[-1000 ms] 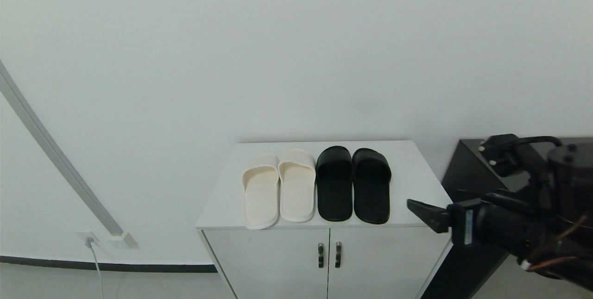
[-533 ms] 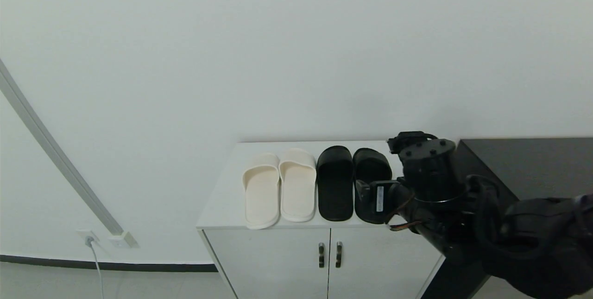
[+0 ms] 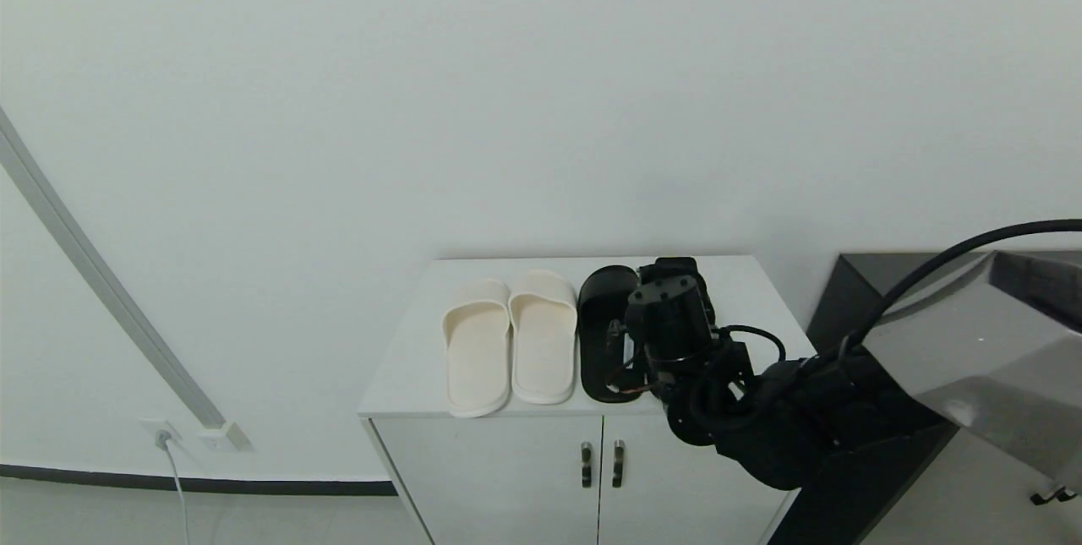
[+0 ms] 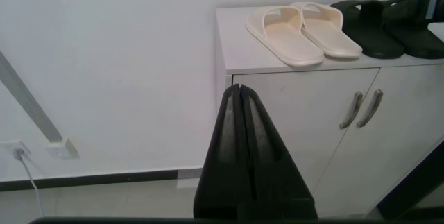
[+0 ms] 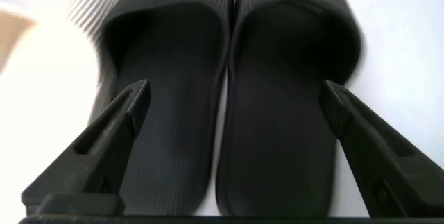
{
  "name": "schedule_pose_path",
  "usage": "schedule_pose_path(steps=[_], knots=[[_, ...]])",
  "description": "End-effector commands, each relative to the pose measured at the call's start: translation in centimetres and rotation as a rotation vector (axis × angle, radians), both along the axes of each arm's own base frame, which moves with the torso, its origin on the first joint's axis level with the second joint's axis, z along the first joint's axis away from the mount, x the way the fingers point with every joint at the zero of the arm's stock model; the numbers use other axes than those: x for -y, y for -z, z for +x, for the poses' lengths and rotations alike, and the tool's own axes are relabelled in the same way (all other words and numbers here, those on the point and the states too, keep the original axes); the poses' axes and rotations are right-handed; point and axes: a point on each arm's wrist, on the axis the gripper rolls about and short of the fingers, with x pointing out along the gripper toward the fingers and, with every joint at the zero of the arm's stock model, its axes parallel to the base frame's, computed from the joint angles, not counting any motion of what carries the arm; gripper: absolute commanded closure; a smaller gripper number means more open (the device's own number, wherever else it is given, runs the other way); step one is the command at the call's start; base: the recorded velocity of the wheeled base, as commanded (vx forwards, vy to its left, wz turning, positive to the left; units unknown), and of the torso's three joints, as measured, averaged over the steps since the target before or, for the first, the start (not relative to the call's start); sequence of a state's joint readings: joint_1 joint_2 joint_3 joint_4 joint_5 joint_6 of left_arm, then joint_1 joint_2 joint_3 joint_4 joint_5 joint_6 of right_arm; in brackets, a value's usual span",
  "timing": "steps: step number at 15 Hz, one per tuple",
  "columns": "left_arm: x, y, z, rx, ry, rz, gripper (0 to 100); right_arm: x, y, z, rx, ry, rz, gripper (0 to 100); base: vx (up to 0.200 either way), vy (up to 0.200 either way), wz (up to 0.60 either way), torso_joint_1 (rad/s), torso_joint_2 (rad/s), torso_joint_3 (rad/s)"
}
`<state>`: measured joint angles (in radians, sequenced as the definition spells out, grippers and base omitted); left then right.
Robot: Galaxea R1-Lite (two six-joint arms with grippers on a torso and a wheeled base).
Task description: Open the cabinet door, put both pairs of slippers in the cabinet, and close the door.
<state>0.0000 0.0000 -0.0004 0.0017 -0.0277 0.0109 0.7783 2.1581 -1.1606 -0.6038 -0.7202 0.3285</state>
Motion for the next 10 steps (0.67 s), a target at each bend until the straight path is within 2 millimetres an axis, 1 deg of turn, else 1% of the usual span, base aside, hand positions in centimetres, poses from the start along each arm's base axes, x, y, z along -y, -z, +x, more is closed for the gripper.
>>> schedule_pose_path(steps=[1, 3, 5, 10], knots=[[0.0, 0.0, 0.0, -0.002, 0.0, 0.0, 100, -0.5, 2.3, 2.9, -0.007, 0.037, -0.011, 0, 0.0, 0.0, 0.0, 0.0, 0.0, 0.0], [0.0, 0.0, 0.0, -0.002, 0.0, 0.0, 100, -0.6, 2.6, 4.9, 0.011, 0.056, -0.012, 0, 0.0, 0.0, 0.0, 0.0, 0.0, 0.0], [0.0, 0.0, 0.0, -0.002, 0.0, 0.0, 100, -0.4, 3.1, 6.3, 0.02, 0.071, -0.026, 0, 0.0, 0.0, 0.0, 0.0, 0.0, 0.0], [0.0, 0.0, 0.0, -0.002, 0.0, 0.0, 100, -0.4, 3.2, 7.8, 0.043, 0.089, -0.026, 0, 0.0, 0.0, 0.0, 0.0, 0.0, 0.0]])
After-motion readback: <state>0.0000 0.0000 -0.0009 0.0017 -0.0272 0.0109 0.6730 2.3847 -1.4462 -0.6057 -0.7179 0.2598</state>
